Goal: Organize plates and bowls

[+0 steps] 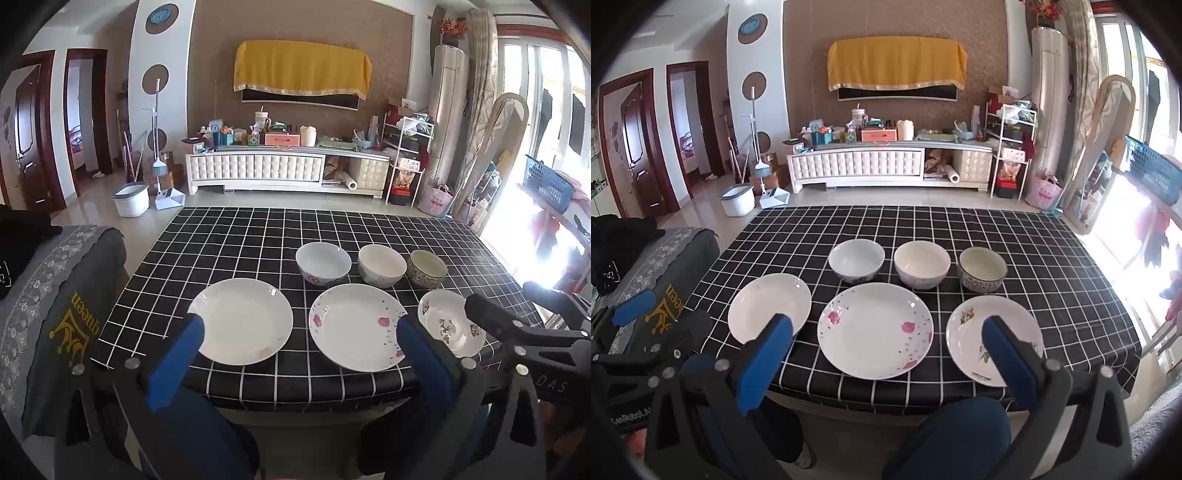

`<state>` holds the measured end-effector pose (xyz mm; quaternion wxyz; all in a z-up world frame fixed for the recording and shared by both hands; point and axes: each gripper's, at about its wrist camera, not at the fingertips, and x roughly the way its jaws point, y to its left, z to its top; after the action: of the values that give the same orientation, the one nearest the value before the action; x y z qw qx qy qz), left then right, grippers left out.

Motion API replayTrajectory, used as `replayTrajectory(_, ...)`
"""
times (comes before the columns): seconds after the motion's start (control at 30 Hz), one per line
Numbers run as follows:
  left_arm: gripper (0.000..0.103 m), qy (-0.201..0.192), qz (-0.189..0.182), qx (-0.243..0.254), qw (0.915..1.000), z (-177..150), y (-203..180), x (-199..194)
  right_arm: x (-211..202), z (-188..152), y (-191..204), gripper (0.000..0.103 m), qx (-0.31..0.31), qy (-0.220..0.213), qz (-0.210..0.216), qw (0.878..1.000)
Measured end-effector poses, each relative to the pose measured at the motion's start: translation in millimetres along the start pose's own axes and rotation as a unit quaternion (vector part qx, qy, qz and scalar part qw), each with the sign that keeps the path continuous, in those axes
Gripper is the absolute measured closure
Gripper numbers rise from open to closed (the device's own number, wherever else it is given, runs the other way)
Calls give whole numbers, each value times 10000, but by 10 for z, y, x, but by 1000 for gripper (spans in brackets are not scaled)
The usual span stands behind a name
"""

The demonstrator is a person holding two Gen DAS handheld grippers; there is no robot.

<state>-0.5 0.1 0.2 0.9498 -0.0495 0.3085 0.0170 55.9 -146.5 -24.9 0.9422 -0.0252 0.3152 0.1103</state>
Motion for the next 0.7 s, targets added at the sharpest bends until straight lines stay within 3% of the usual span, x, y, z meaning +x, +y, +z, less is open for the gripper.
replayTrajectory(0.7,0,38,-41,30,10000,-14,4,-31,39,-31,-1,0,26,161,84,9998)
